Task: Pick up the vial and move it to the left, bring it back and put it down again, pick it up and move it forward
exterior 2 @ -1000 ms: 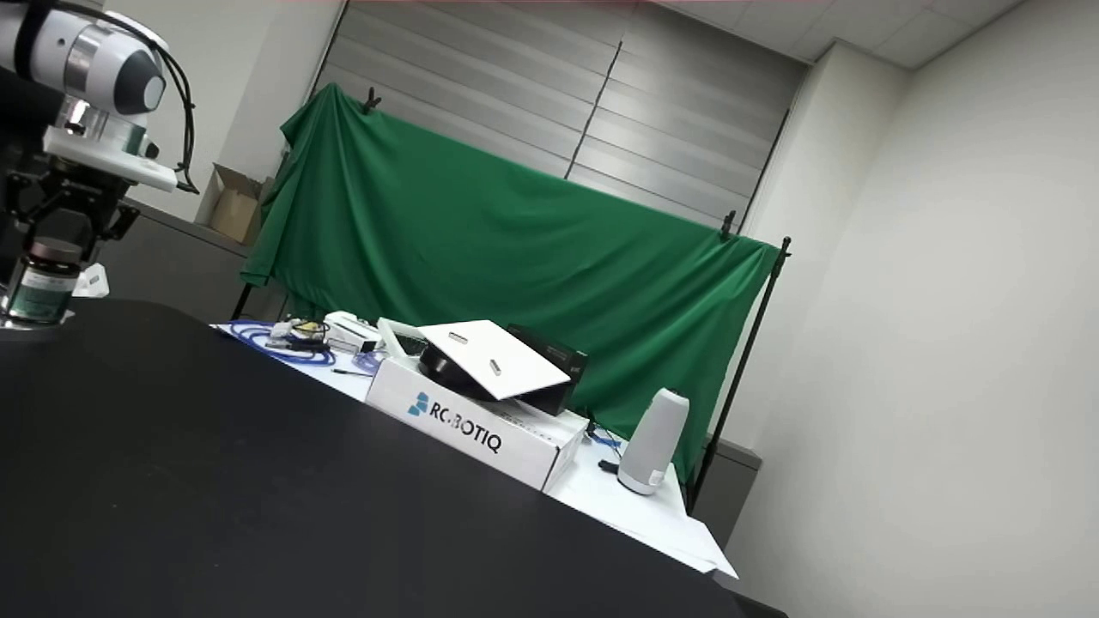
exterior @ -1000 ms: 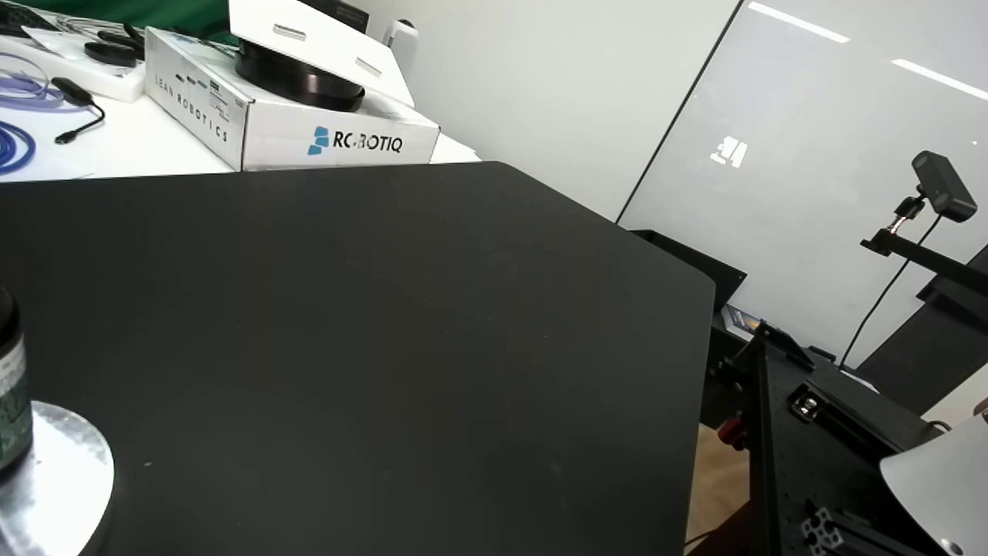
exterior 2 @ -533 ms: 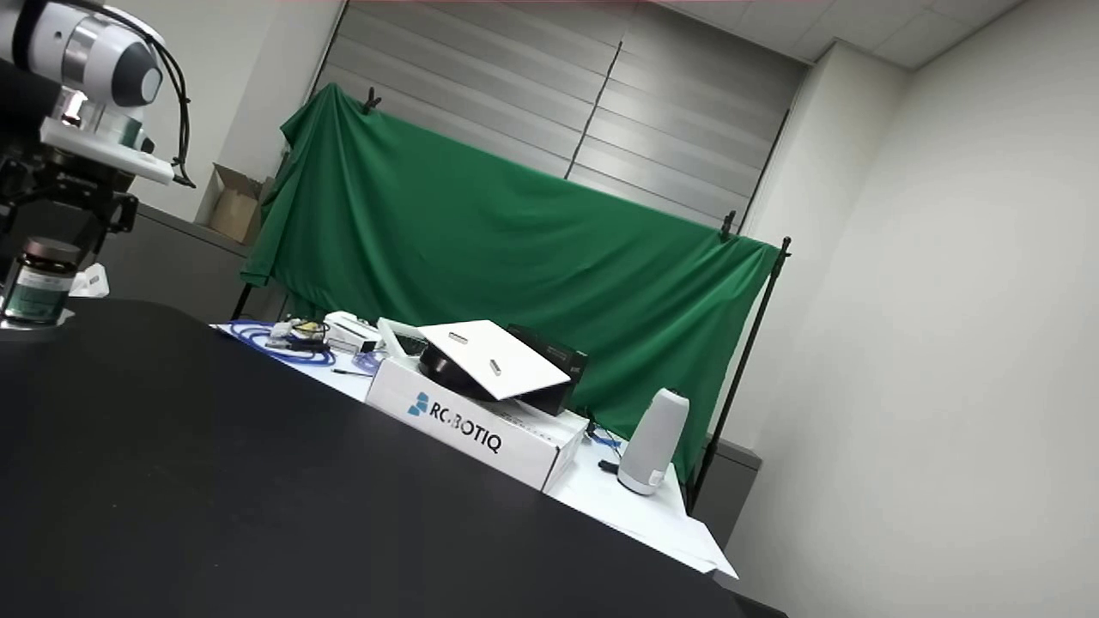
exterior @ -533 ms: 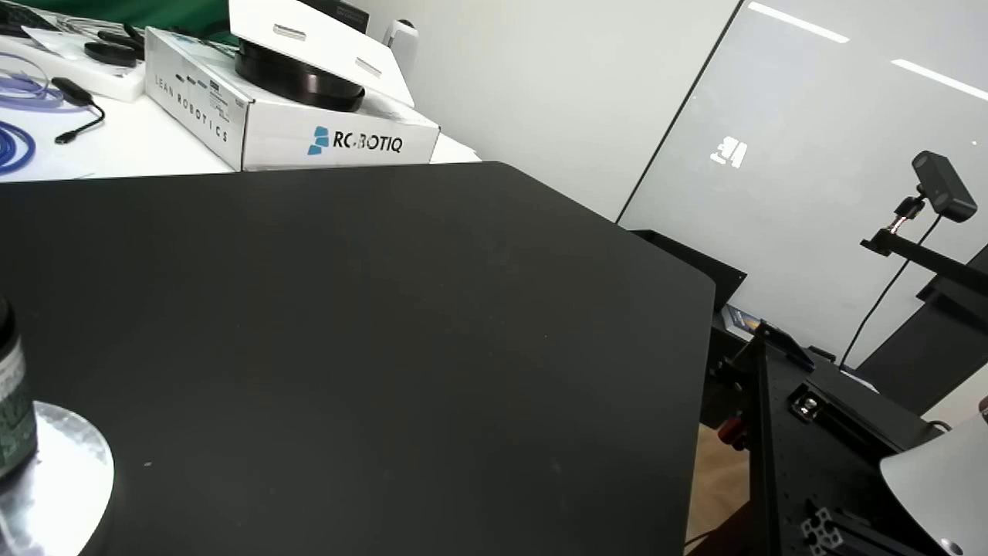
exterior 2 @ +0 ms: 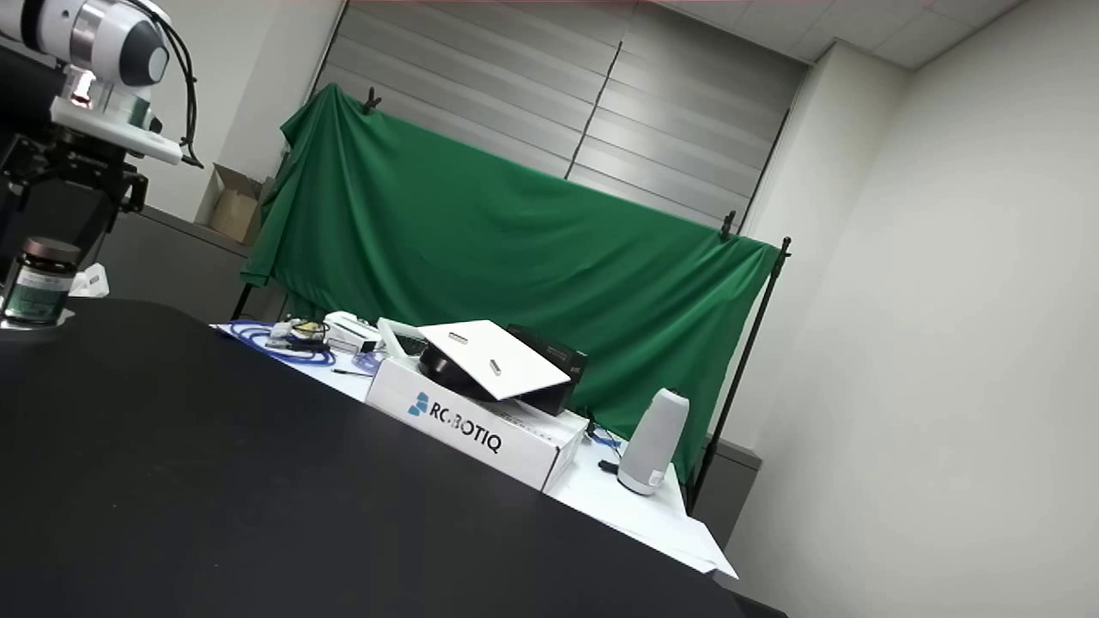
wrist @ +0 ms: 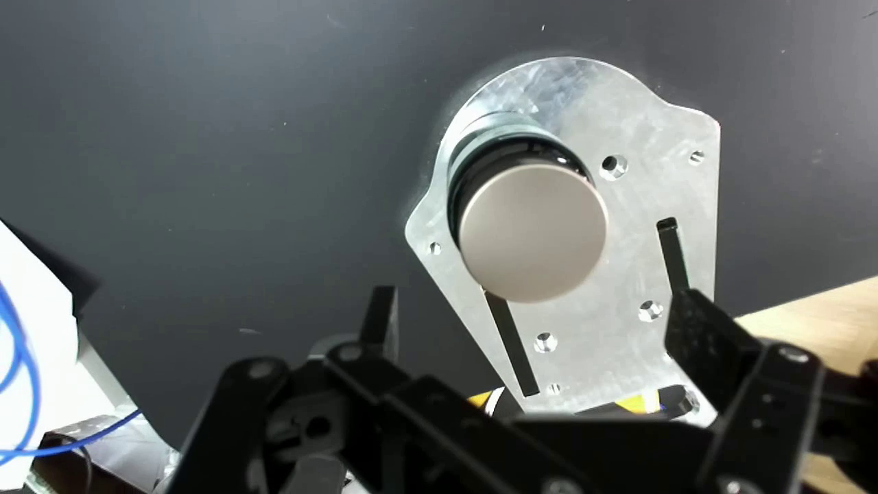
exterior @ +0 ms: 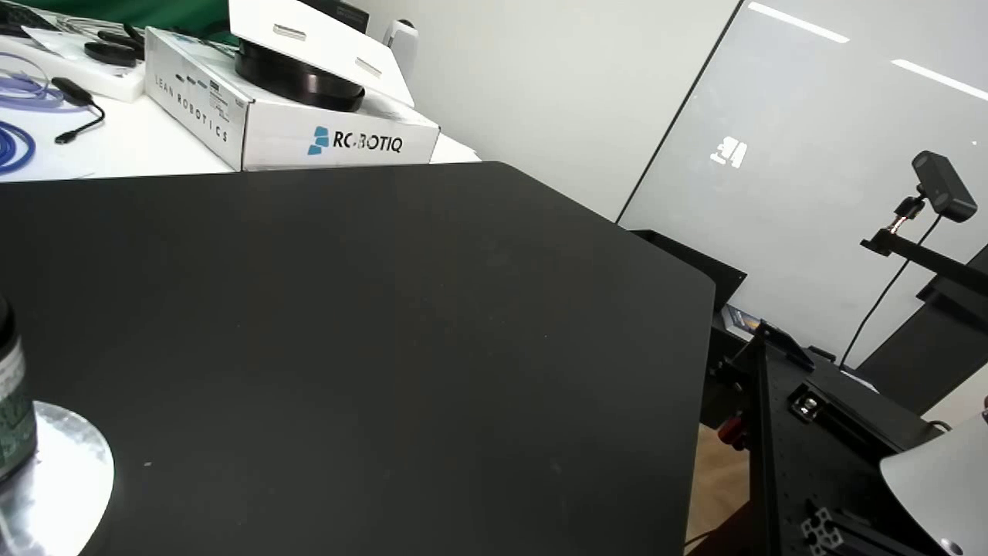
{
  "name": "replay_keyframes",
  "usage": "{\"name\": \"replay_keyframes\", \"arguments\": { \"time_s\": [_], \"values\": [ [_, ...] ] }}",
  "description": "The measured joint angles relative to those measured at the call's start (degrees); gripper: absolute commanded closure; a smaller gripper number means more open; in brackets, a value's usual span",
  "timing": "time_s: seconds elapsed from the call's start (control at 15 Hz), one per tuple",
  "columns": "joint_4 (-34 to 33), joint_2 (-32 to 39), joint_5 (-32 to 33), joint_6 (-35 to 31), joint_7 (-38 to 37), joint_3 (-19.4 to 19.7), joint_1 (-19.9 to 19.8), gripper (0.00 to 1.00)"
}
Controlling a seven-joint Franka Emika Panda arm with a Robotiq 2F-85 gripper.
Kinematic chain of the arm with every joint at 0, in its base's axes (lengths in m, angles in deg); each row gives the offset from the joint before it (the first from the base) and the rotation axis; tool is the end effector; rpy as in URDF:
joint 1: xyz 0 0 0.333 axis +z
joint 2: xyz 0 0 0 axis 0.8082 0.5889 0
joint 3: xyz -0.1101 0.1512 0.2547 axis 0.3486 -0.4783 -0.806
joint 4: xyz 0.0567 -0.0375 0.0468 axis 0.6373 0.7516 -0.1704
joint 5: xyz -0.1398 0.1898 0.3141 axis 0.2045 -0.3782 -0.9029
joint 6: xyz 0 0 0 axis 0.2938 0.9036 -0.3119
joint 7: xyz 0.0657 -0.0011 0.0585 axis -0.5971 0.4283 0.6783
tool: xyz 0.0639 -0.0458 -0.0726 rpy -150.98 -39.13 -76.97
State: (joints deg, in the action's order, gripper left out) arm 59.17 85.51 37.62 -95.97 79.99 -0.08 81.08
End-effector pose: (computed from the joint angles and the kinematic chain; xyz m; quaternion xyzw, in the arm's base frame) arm 0.5957 0.4747 0.2706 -0.8222 -0.5679 -0.0377 0.0061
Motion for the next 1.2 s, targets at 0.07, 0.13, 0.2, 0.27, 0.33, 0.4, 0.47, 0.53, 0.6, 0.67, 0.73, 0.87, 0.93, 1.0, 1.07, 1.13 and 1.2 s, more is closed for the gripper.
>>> {"name": "replay_keyframes", "arguments": {
  "time_s": [0.07, 0.13, 0.2, 0.27, 0.33, 0.4, 0.47, 0.53, 0.6, 0.67, 0.73, 0.87, 0.93, 1.0, 1.07, 1.13, 1.2],
  "values": [
    [-0.01, -0.28, 0.00, 0.22, 0.00, 0.00, 0.00, 0.00],
    [-0.01, -0.50, 0.00, 0.39, 0.00, 0.00, 0.00, 0.00],
    [-0.01, -0.66, 0.00, 0.54, 0.00, 0.00, 0.00, 0.00],
    [-0.01, -0.77, 0.00, 0.61, 0.00, 0.00, 0.00, 0.00],
    [-0.01, -0.82, 0.00, 0.64, 0.00, 0.00, 0.00, 0.00],
    [-0.01, -0.83, 0.00, 0.68, 0.00, 0.00, 0.00, 0.00],
    [-0.01, -0.83, 0.00, 0.75, 0.00, 0.02, 0.00, 0.00],
    [-0.01, -0.83, 0.01, 0.82, 0.00, 0.04, 0.00, 0.00],
    [0.00, -0.81, 0.01, 0.86, 0.00, 0.07, 0.00, 0.00],
    [0.00, -0.77, 0.01, 0.91, 0.00, 0.08, -0.01, 0.00],
    [0.00, -0.69, 0.01, 0.98, 0.00, 0.10, -0.01, 0.00],
    [0.01, -0.43, 0.01, 1.07, 0.00, 0.12, -0.03, 0.00],
    [0.01, -0.24, 0.01, 1.08, 0.00, 0.12, -0.05, 0.00],
    [0.01, -0.02, 0.01, 1.08, 0.00, 0.13, -0.07, 0.00],
    [0.01, 0.23, 0.01, 1.08, 0.01, 0.14, -0.09, 0.00],
    [0.01, 0.50, 0.01, 1.08, 0.01, 0.15, -0.11, 0.00],
    [0.01, 0.75, 0.01, 1.08, 0.01, 0.15, -0.11, 0.00]
  ]
}}
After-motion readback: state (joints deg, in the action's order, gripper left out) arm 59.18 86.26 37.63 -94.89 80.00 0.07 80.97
